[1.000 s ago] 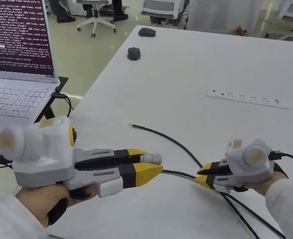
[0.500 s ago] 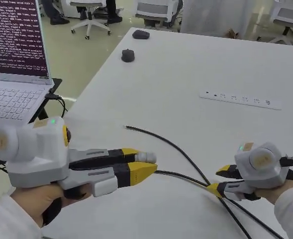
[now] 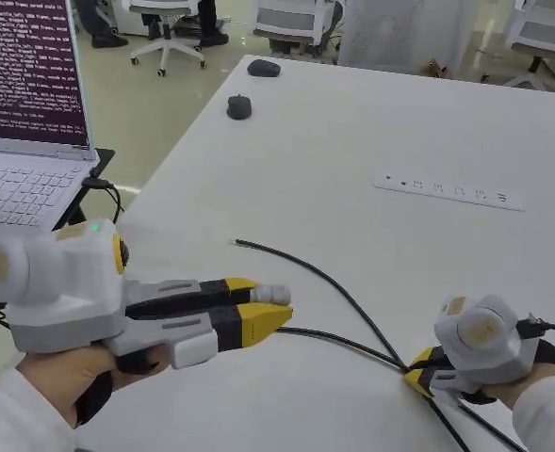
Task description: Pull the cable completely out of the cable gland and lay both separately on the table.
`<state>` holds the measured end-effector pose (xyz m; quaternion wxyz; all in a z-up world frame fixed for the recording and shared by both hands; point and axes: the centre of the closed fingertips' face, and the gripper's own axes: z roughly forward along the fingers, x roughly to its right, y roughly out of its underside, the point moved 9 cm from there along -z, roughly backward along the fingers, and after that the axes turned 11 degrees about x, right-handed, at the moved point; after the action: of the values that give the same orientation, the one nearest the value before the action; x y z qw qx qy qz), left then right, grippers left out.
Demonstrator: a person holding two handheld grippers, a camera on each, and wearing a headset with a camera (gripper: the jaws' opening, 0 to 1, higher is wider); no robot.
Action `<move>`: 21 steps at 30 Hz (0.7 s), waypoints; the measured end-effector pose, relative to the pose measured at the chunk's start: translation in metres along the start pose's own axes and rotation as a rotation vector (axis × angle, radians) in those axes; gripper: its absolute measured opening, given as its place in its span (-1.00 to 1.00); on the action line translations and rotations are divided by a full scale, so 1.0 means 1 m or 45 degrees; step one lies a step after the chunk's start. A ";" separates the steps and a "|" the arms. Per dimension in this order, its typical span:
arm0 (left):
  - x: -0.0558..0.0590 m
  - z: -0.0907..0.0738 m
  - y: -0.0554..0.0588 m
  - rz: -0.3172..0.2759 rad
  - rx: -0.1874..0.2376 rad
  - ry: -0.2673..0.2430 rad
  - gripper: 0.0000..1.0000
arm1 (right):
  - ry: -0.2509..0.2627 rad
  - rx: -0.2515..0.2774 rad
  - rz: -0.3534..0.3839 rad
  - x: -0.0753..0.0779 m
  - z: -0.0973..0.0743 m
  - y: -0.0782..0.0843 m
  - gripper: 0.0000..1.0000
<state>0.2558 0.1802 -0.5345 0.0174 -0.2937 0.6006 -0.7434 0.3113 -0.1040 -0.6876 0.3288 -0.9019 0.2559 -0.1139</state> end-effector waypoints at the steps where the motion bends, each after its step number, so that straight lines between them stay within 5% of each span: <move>1: 0.000 0.000 0.000 -0.004 0.007 -0.001 -0.67 | 0.008 -0.008 0.000 0.001 0.000 0.000 -0.92; 21: -0.001 0.001 0.002 -0.010 0.001 -0.008 -0.67 | 0.080 0.101 -0.225 0.082 -0.005 -0.076 -0.96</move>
<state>0.2567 0.1795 -0.5366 0.0164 -0.2986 0.5991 -0.7427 0.4083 -0.1007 -0.6312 0.3446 -0.9032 0.1809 -0.1808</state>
